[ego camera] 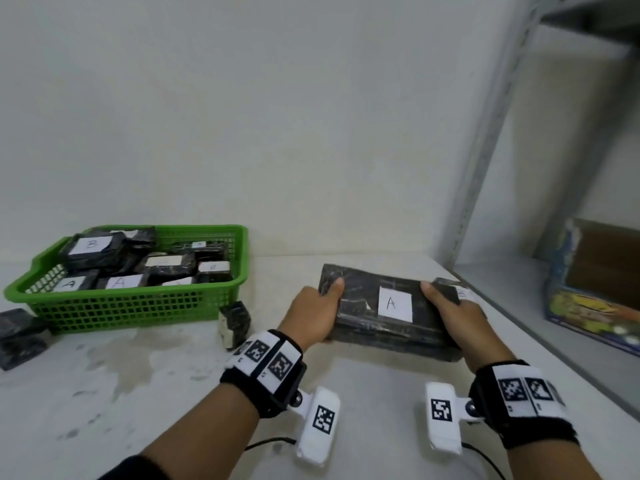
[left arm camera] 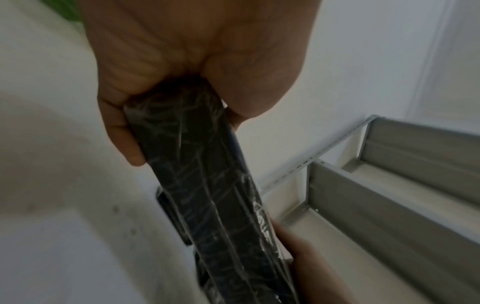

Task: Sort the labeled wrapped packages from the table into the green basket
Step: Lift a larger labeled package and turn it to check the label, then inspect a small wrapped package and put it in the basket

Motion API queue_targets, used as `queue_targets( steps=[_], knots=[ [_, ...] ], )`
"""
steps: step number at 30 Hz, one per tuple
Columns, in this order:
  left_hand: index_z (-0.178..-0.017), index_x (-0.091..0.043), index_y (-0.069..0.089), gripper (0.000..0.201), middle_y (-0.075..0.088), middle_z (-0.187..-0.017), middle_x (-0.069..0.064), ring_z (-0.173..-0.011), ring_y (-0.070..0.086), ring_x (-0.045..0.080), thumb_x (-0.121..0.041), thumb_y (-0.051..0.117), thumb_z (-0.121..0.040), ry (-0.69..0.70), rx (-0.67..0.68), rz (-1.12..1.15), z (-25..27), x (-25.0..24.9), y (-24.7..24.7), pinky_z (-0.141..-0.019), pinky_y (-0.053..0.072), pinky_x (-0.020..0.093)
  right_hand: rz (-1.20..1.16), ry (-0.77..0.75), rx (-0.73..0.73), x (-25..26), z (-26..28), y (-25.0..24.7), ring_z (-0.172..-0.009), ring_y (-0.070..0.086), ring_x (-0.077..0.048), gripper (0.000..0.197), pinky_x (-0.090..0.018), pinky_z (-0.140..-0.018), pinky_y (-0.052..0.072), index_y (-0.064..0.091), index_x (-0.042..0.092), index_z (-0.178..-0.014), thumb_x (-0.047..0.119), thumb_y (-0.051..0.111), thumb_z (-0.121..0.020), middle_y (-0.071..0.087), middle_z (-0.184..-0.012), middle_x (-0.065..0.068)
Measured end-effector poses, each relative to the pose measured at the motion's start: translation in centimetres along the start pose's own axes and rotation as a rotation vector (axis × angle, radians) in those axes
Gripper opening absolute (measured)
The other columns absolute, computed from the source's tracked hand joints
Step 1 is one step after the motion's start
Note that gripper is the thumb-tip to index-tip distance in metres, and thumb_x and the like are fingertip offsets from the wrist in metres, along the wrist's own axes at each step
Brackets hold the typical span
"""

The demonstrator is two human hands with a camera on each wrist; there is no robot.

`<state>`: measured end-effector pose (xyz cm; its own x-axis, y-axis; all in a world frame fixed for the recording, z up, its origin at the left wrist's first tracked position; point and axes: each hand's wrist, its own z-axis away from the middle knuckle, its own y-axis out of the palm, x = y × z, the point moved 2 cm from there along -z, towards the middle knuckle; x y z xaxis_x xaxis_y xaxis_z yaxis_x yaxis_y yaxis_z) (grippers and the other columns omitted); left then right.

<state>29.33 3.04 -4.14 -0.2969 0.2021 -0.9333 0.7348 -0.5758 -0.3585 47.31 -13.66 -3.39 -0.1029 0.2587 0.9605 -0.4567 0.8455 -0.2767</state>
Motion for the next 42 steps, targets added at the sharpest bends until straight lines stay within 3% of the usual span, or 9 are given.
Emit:
queue_targets(
  steps=[3, 6, 13, 17, 33, 36, 38, 40, 42],
  knots=[
    [-0.112, 0.001, 0.066, 0.064, 0.071, -0.109, 0.017, -0.103, 0.068, 0.033, -0.058, 0.044, -0.103, -0.054, 0.06, -0.089, -0.8, 1.2, 2.9, -0.093, 0.056, 0.041, -0.02, 0.096, 0.012, -3.0, -1.3, -1.4, -0.112, 0.068, -0.029, 0.081, -0.04, -0.103, 0.052, 0.061, 0.012, -0.142, 0.058, 0.079, -0.077, 0.07, -0.13, -0.01],
    [-0.131, 0.0, 0.056, 0.068, 0.064, -0.128, 0.016, -0.116, 0.063, 0.032, -0.06, 0.041, -0.102, -0.106, 0.078, -0.204, -1.6, 2.3, 4.9, -0.098, 0.05, 0.035, 0.058, 0.155, 0.031, -4.5, -1.8, -2.3, -0.099, 0.067, -0.026, 0.063, -0.034, -0.089, 0.048, 0.062, 0.003, -0.135, 0.046, 0.073, -0.091, 0.07, -0.12, -0.011],
    [-0.125, 0.0, 0.065, 0.064, 0.065, -0.131, 0.019, -0.119, 0.061, 0.034, -0.053, 0.034, -0.106, -0.048, 0.065, -0.472, -2.1, 1.4, 6.5, -0.099, 0.047, 0.034, 0.296, 0.137, 0.01, -4.2, -2.0, -3.0, -0.098, 0.058, -0.031, 0.039, -0.037, -0.093, 0.047, 0.058, 0.007, -0.104, 0.046, 0.062, -0.1, 0.06, -0.106, -0.013],
    [-0.133, 0.003, 0.059, 0.07, 0.053, -0.141, 0.025, -0.129, 0.053, 0.036, -0.055, 0.029, -0.106, -0.08, 0.086, -0.559, -2.7, 1.5, 7.0, -0.106, 0.043, 0.039, 0.4, 0.132, 0.015, -4.0, -2.3, -3.1, -0.11, 0.063, -0.035, 0.05, -0.044, -0.106, 0.048, 0.065, 0.005, -0.115, 0.052, 0.063, -0.098, 0.065, -0.116, -0.015],
    [-0.099, -0.005, 0.063, 0.054, 0.07, -0.109, 0.015, -0.095, 0.066, 0.03, -0.057, 0.048, -0.102, -0.011, 0.153, -0.598, -2.2, 0.3, 5.0, -0.079, 0.051, 0.031, 0.492, 0.135, -0.031, -3.1, -1.2, -3.3, -0.122, 0.061, -0.036, 0.068, -0.041, -0.103, 0.05, 0.06, 0.003, -0.137, 0.052, 0.07, -0.091, 0.064, -0.136, -0.018],
    [-0.088, -0.008, 0.061, 0.051, 0.057, -0.074, 0.006, -0.072, 0.062, 0.026, -0.056, 0.052, -0.101, -0.031, 0.251, -0.556, -1.3, -0.4, 2.5, -0.081, 0.06, 0.037, 0.603, 0.066, -0.181, -1.3, 0.2, -3.2, -0.134, 0.045, -0.042, 0.091, -0.048, -0.107, 0.047, 0.05, 0.004, -0.141, 0.066, 0.067, -0.077, 0.052, -0.142, -0.021],
    [-0.071, -0.01, 0.053, 0.053, 0.047, -0.061, 0.003, -0.067, 0.058, 0.026, -0.055, 0.055, -0.099, -0.011, 0.278, -0.545, -0.4, -0.9, 0.0, -0.084, 0.062, 0.043, 0.633, -0.053, -0.209, 0.6, 1.6, -2.2, -0.141, 0.031, -0.039, 0.076, -0.048, -0.109, 0.04, 0.044, 0.005, -0.142, 0.052, 0.07, -0.088, 0.04, -0.147, -0.023],
    [-0.072, -0.011, 0.058, 0.053, 0.064, -0.073, 0.01, -0.082, 0.067, 0.029, -0.056, 0.056, -0.099, 0.054, 0.236, -0.566, 0.5, -1.3, -3.0, -0.09, 0.06, 0.042, 0.646, -0.172, -0.159, 2.8, 3.1, -0.4, -0.142, 0.027, -0.037, 0.067, -0.047, -0.111, 0.036, 0.043, 0.009, -0.144, 0.044, 0.069, -0.094, 0.039, -0.148, -0.022],
    [-0.109, -0.012, 0.074, 0.05, 0.073, -0.12, 0.009, -0.113, 0.067, 0.025, -0.057, 0.057, -0.098, 0.112, 0.15, -0.595, 1.5, -1.4, -6.1, -0.101, 0.051, 0.034, 0.633, -0.27, -0.09, 4.3, 3.9, 1.9, -0.143, 0.03, -0.036, 0.067, -0.048, -0.114, 0.035, 0.043, 0.014, -0.146, 0.044, 0.07, -0.094, 0.043, -0.149, -0.018]
  ],
)
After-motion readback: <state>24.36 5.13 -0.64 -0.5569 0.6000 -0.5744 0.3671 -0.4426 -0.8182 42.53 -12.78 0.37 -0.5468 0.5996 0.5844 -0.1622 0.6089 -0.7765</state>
